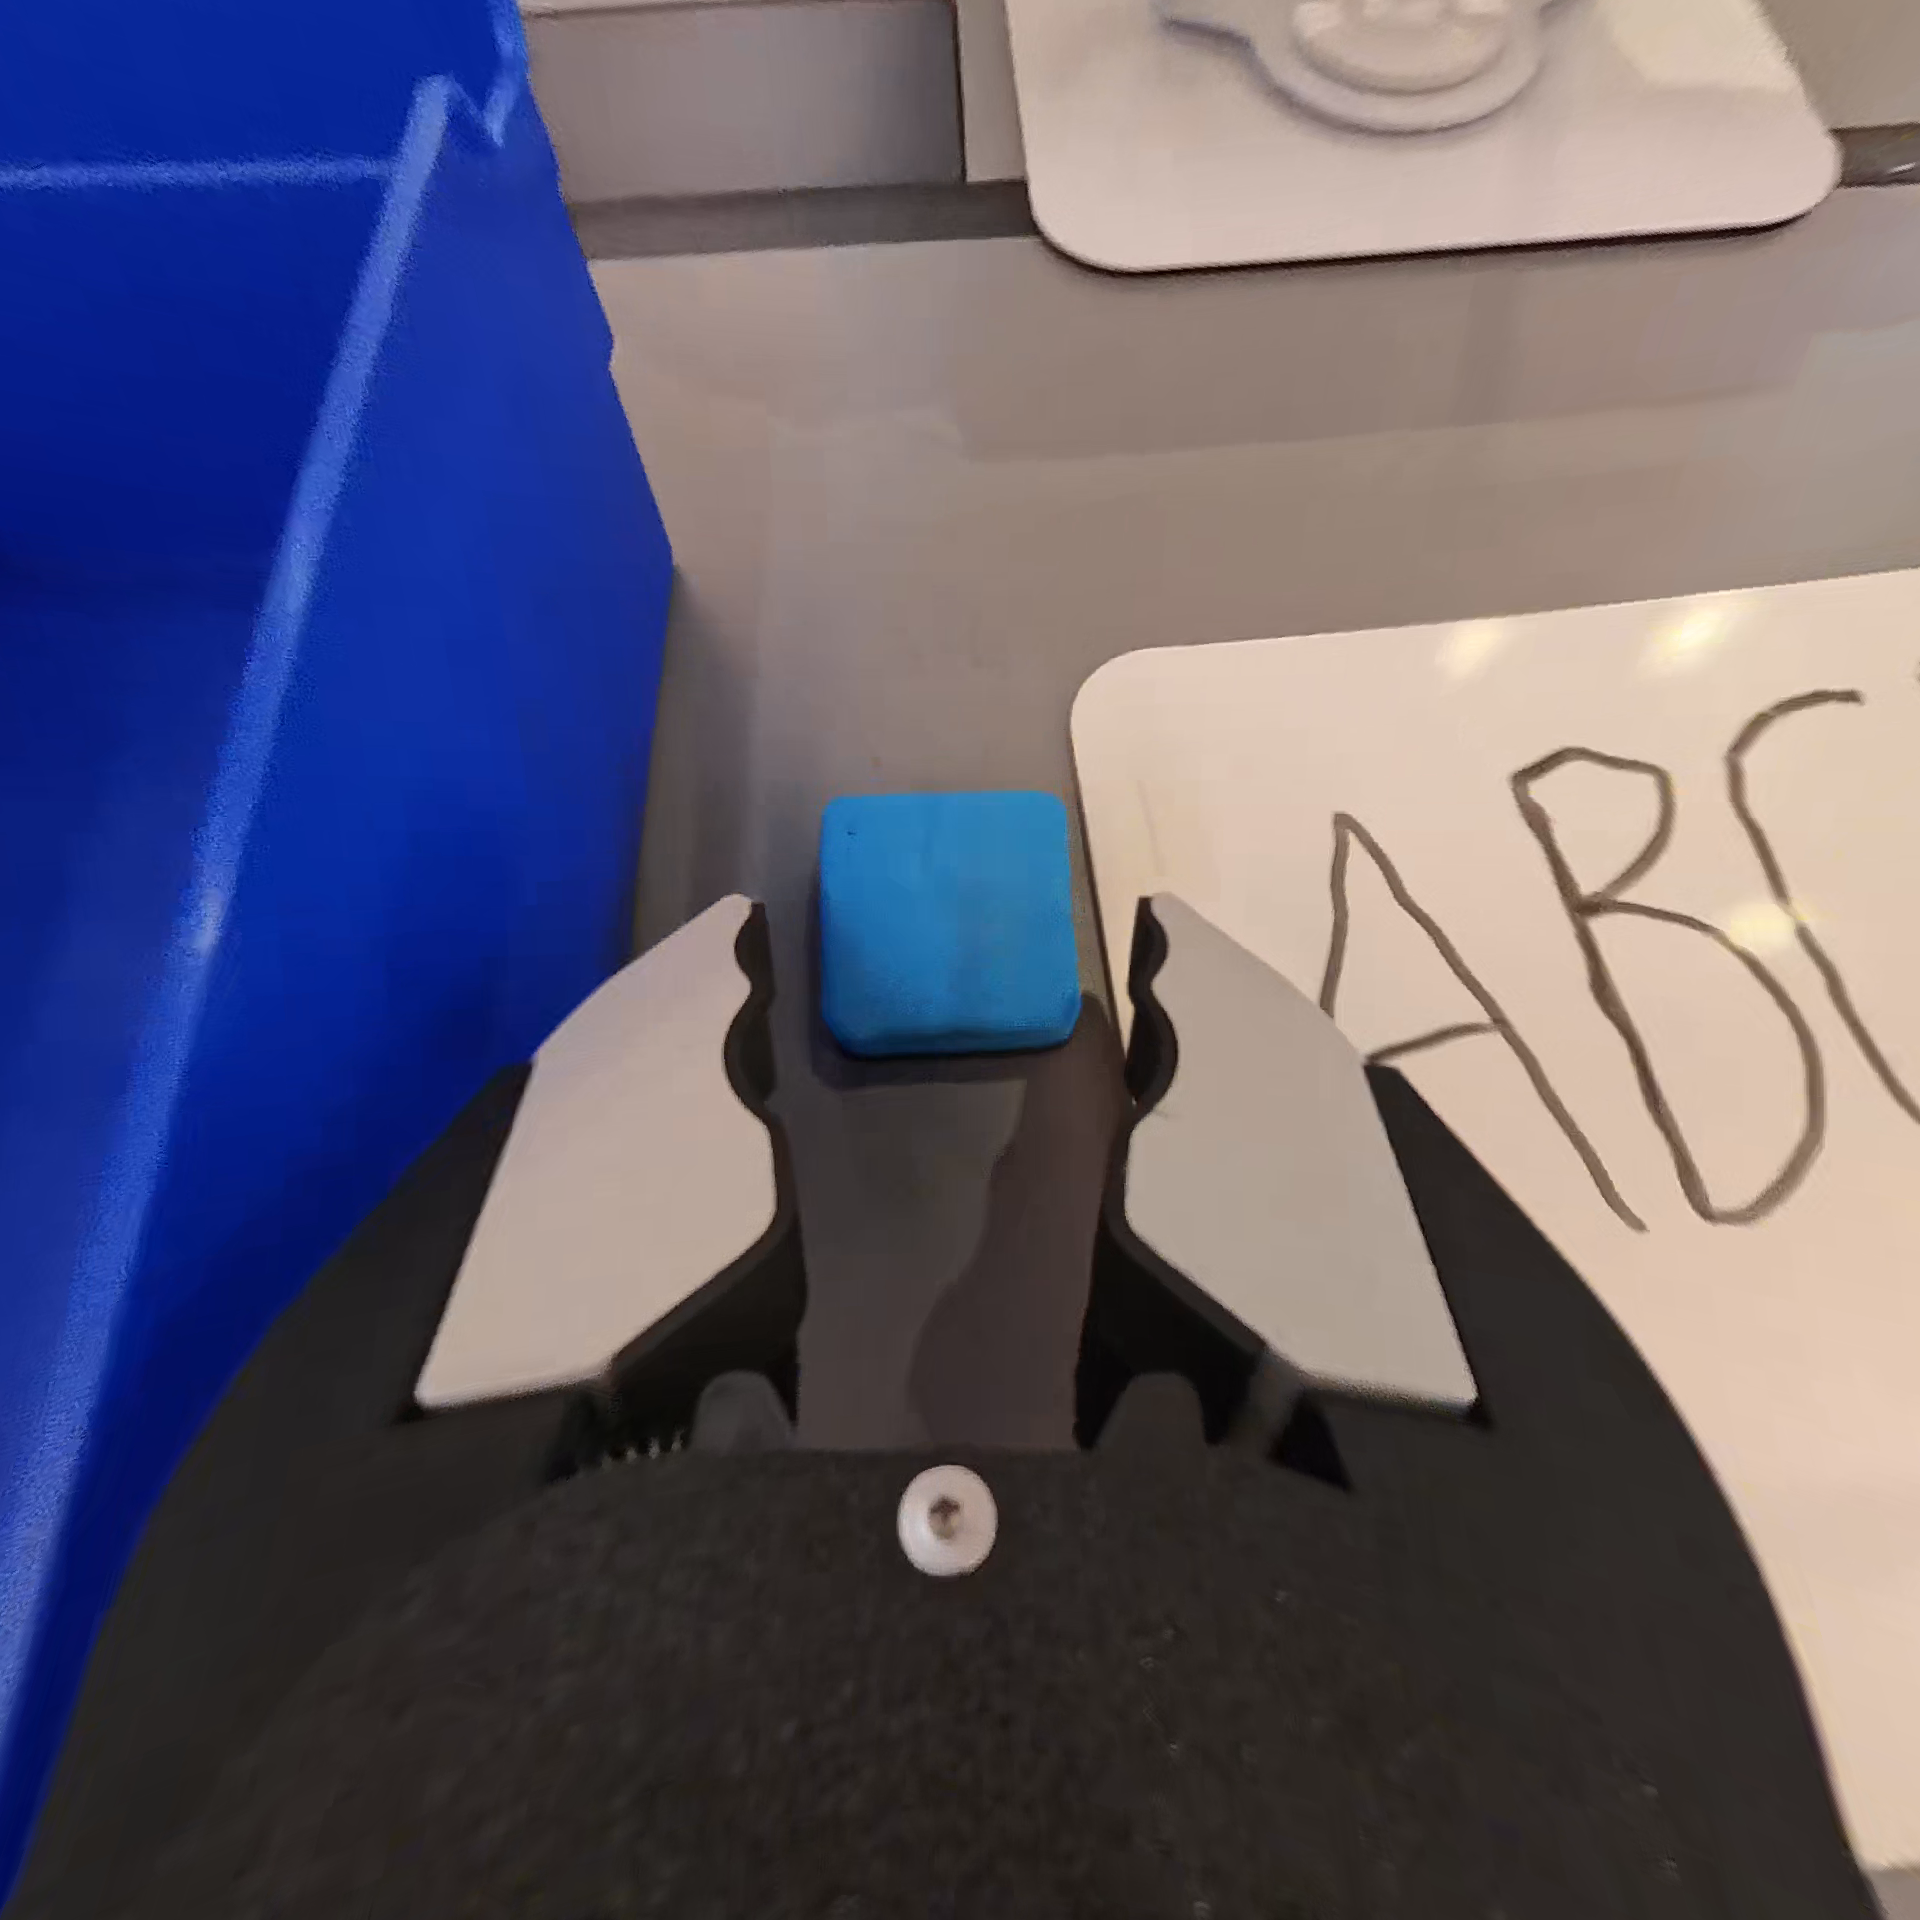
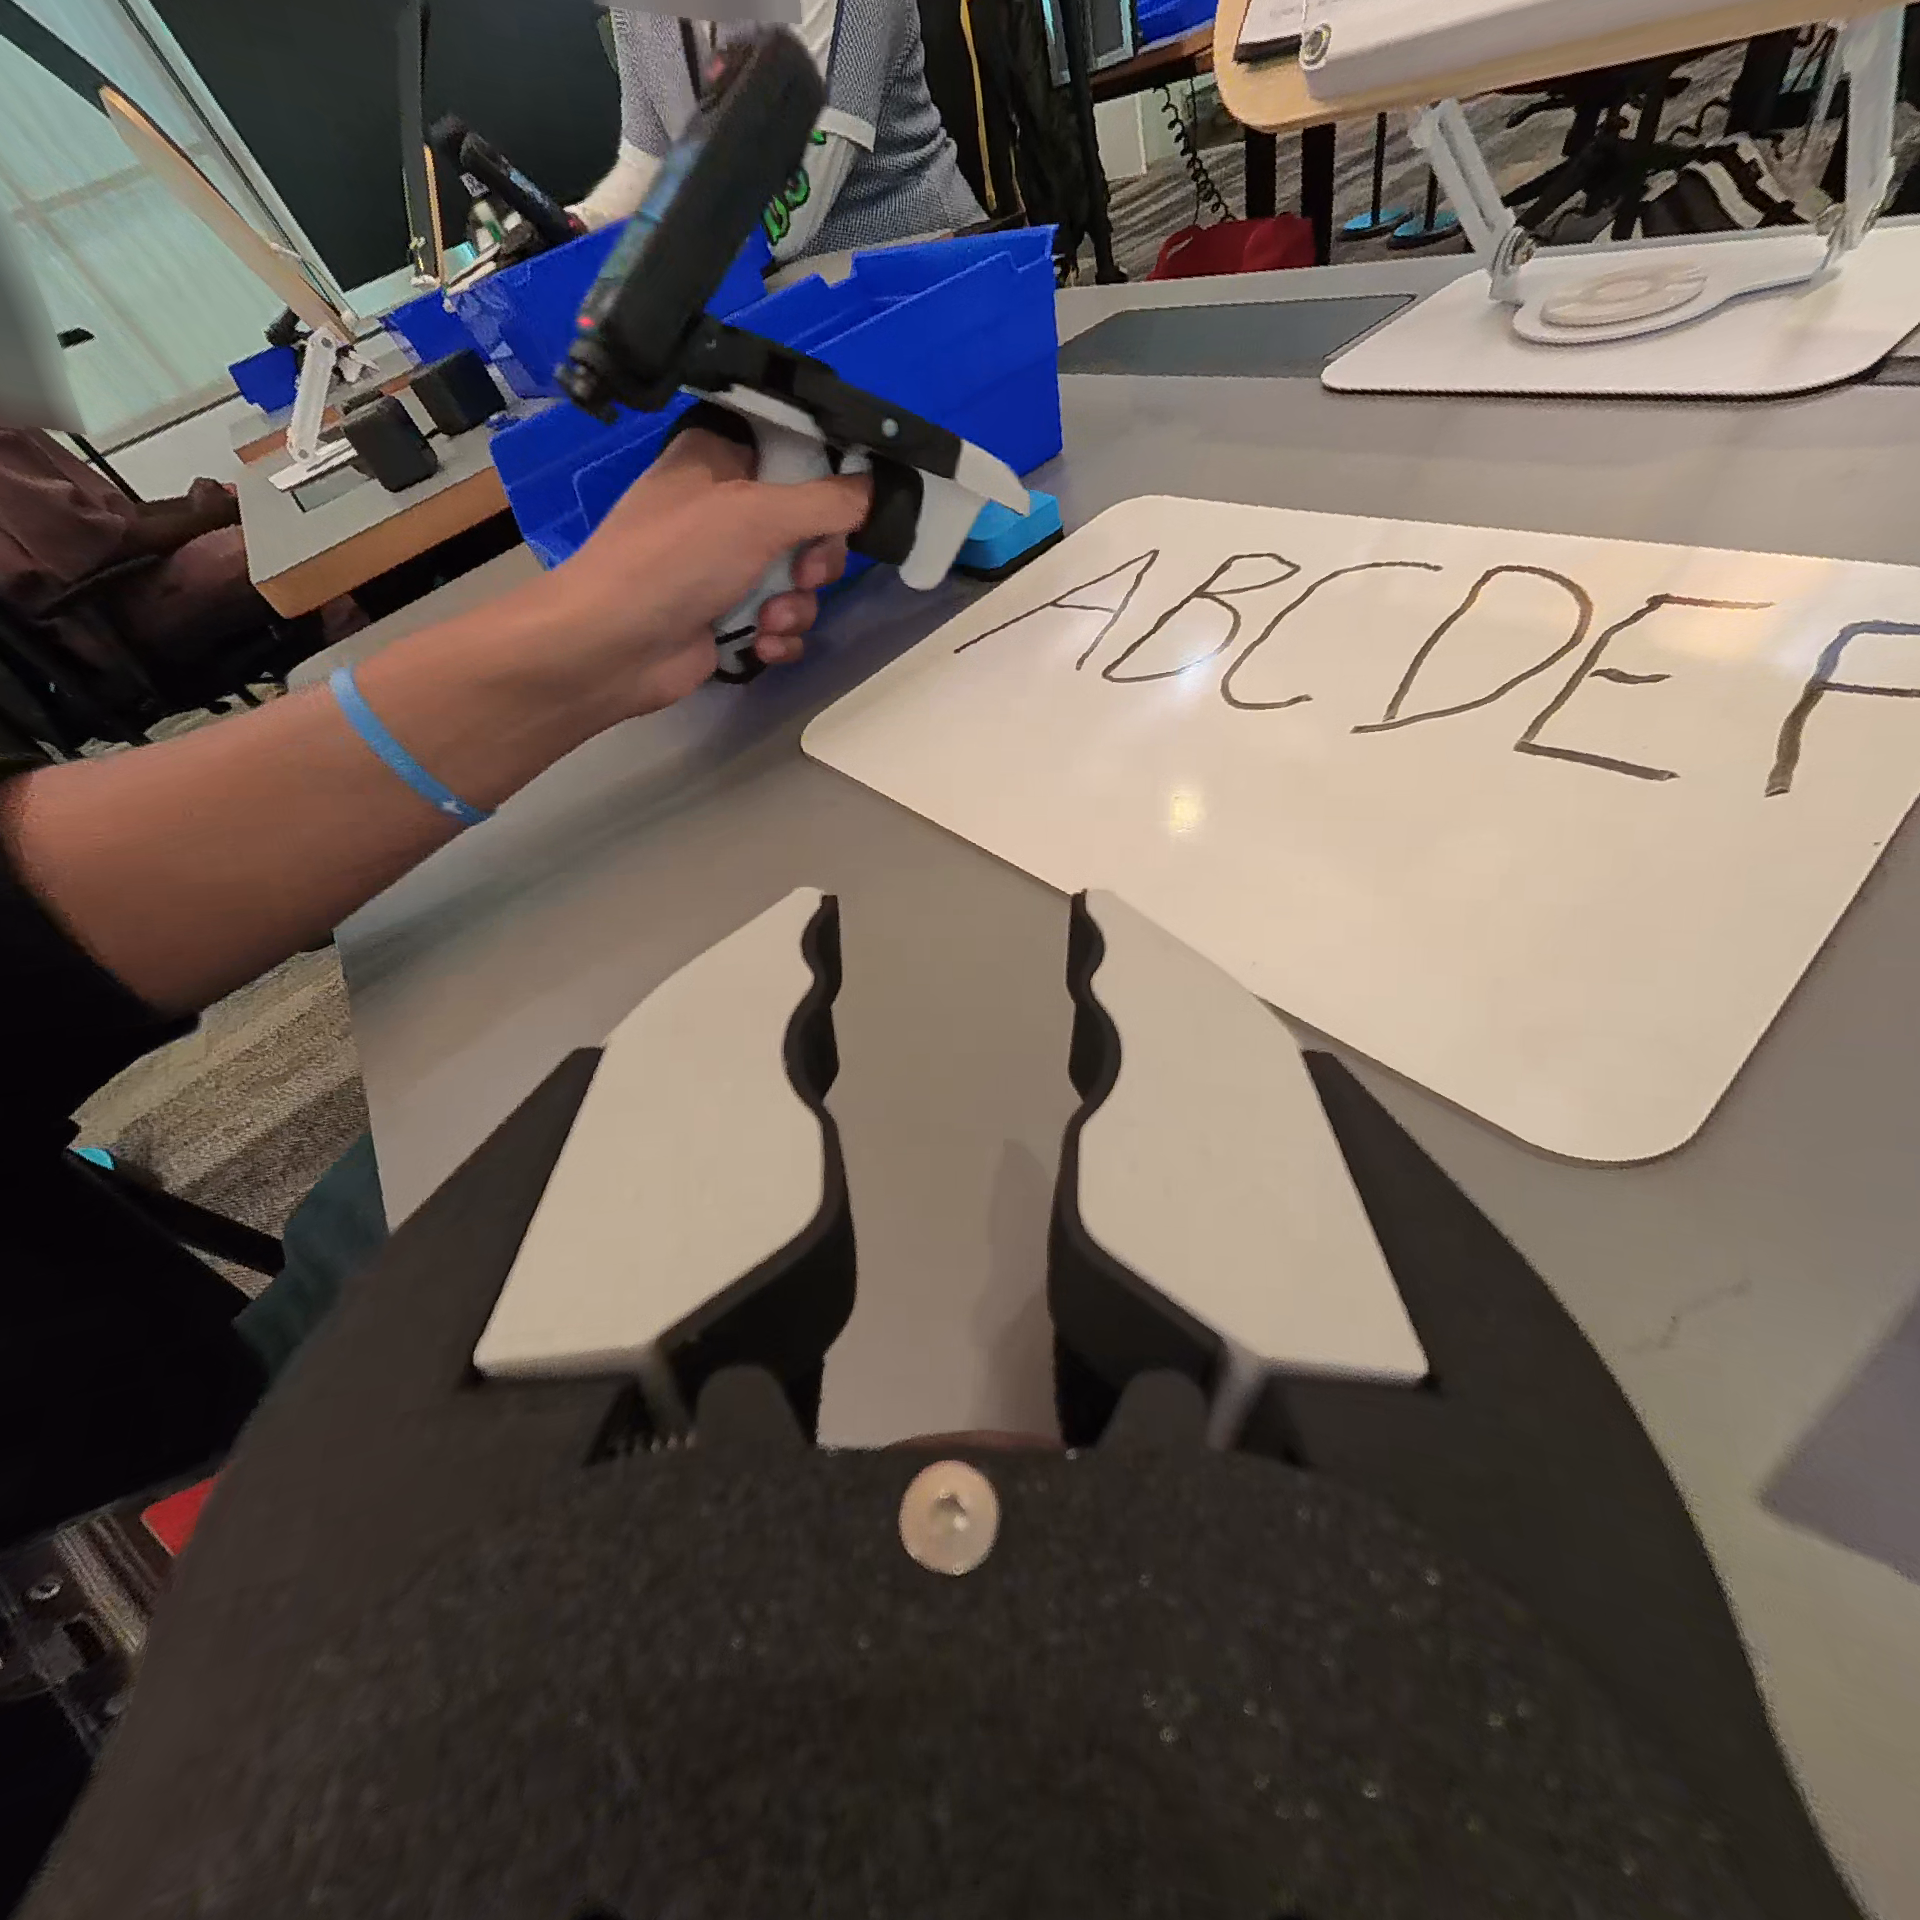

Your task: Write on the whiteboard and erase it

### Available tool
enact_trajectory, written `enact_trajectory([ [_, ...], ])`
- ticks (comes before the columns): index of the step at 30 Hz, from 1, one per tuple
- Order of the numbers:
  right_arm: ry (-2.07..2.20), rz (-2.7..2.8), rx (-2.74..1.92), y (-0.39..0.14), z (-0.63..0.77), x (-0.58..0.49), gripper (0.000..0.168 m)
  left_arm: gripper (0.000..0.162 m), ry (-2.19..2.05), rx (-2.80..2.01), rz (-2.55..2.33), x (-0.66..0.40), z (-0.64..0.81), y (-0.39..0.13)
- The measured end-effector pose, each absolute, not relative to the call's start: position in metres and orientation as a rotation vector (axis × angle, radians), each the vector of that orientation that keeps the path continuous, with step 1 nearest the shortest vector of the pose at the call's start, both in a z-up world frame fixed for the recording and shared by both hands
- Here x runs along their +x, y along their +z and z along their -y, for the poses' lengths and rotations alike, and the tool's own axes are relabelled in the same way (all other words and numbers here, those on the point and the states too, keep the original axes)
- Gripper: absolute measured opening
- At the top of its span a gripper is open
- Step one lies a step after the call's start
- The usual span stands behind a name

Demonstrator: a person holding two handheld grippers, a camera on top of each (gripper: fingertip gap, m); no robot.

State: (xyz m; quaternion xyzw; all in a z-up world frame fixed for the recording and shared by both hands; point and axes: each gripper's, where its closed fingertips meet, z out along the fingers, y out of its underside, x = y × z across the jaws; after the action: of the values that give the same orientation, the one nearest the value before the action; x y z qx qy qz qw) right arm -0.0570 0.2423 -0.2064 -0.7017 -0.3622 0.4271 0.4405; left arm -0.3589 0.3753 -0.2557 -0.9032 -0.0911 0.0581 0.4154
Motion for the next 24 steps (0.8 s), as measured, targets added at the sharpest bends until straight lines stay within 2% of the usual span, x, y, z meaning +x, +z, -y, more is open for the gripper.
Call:
enact_trajectory([
  [2,1.075,0.897,-1.75,-0.207,-0.242,-0.057,0.042,0.064,0.117,-2.304,0.272,-0.36,-0.381,-0.266],
  [3,1.08,0.897,-1.754,-0.208,-0.242,-0.057,0.042,0.052,0.112,-2.325,0.289,-0.361,-0.381,-0.272],
  [7,1.083,0.892,-1.754,-0.208,-0.242,-0.057,0.042,0.051,0.05,-2.278,0.317,-0.356,-0.381,-0.256],
  [10,1.077,0.895,-1.758,-0.208,-0.242,-0.057,0.041,0.051,-0.045,-2.253,0.117,-0.318,-0.382,-0.231],
  [16,1.07,0.901,-1.76,-0.209,-0.241,-0.058,0.041,0.051,-0.077,-2.399,-0.177,-0.27,-0.364,-0.266],
  [18,1.064,0.909,-1.762,-0.21,-0.24,-0.059,0.041,0.054,-0.116,-2.419,-0.189,-0.265,-0.36,-0.274],
  [21,1.06,0.912,-1.759,-0.209,-0.24,-0.059,0.041,0.075,-0.17,-2.394,-0.201,-0.262,-0.34,-0.257],
  [24,1.124,0.932,-1.776,-0.207,-0.236,-0.066,0.043,0.076,-0.23,-2.331,-0.288,-0.252,-0.294,-0.245],
])
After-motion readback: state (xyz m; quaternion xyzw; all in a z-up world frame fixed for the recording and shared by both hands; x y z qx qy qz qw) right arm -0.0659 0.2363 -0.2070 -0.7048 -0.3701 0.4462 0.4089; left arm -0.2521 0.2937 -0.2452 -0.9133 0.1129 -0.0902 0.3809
